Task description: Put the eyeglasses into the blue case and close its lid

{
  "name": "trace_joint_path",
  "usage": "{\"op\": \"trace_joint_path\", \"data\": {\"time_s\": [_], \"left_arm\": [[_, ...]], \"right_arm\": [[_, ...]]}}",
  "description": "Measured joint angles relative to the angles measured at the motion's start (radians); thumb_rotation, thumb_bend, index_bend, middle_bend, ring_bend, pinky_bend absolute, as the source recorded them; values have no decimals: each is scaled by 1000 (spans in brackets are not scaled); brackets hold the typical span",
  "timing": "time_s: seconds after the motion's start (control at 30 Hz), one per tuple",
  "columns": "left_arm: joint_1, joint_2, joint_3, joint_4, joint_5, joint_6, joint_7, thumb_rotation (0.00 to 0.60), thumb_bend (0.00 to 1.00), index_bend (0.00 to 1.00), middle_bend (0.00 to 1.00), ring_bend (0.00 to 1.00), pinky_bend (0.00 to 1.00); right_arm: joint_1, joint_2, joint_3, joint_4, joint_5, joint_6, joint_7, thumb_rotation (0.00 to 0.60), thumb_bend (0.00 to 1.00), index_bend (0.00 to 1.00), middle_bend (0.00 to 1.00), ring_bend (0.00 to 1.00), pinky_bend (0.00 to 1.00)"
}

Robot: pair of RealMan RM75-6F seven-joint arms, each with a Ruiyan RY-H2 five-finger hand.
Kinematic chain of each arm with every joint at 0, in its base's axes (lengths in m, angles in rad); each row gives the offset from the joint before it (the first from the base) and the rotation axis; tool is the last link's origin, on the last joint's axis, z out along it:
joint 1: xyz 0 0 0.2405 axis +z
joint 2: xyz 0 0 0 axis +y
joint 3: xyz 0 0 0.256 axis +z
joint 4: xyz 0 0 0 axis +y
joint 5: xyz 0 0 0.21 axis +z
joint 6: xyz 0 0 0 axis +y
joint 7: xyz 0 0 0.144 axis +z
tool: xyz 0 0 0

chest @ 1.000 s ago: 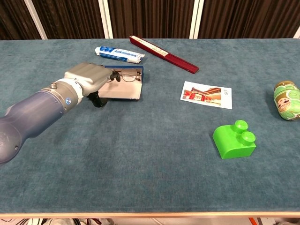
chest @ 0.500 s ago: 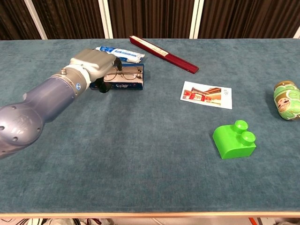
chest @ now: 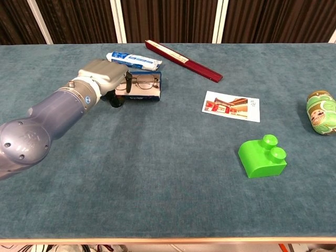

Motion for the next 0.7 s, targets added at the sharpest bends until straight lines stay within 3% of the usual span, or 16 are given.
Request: {"op": "trace_joint_path", "data": {"time_s": [0.33, 0.7], "left_arm": [[15, 10, -6, -4, 14, 9, -20, 600, 401, 514, 175, 86, 99], [21, 13, -15, -6, 25, 17, -27, 600, 401, 526, 178, 86, 99]], "right_arm": [[0, 2, 0, -3, 3, -3, 2, 600, 144, 0, 0, 32, 177], [1, 4, 0, -5, 7, -8, 0, 600, 145, 0, 0, 32, 178]]}}
